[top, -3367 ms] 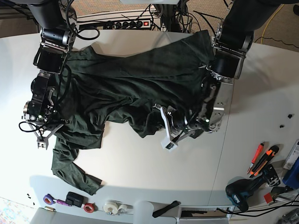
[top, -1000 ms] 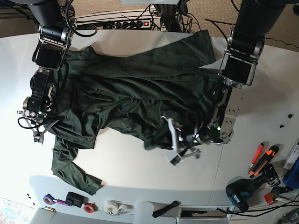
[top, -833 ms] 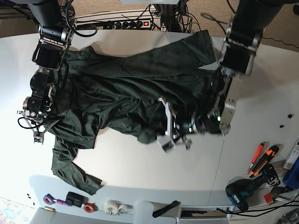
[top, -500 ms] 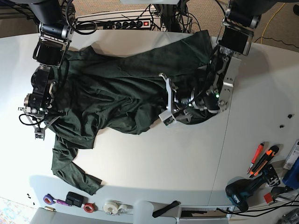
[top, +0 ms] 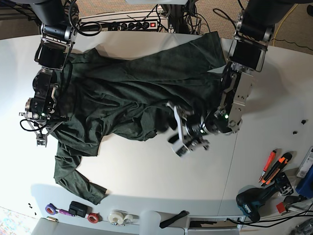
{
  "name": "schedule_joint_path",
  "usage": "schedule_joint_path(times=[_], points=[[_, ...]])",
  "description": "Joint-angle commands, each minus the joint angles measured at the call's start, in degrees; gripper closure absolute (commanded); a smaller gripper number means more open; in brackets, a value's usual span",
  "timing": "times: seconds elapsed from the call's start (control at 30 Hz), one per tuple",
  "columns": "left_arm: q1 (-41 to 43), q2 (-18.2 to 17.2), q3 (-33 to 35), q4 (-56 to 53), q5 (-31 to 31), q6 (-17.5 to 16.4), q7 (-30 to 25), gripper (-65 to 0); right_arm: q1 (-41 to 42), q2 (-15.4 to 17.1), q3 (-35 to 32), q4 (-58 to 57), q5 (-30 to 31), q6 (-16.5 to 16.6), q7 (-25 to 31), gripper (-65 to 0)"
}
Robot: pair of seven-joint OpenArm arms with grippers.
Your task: Layout the t-shirt on the table in an organized manner, then fold the t-shirt properly
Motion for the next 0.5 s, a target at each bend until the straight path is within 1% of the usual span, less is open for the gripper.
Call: schedule_joint_path(times=[0.0,0.17,0.27,0.37,0.47], points=[[-2.0,0.0,-0.2,0.1,-0.4,-0.2,-1.4,-27.0,1.4,1.0,0.1,1.0,-0.3,-0.3,1.2,0.0],[-4.7,0.2,-0.2,-6.3,-0.8,-0.1,-1.6,-27.0,1.4,1.0,0.1,1.0,-0.3,-0.3,1.2,0.0],[-5.2,0.2,-0.2,-9.2,-2.7,-0.1,-1.5,-27.0,1.4,1.0,0.1,1.0,-0.3,-0.3,1.2,0.0],[-4.9,0.4,-0.2,-9.7,-5.7,-0.1,-1.5,-27.0,1.4,1.0,0.1,1.0,-0.3,-0.3,1.3,0.0],[-4.8,1.5,-0.2,-9.7,-6.1,-0.1,-1.5,-27.0,1.4,1.0,0.1,1.0,-0.3,-0.3,1.3,0.0]])
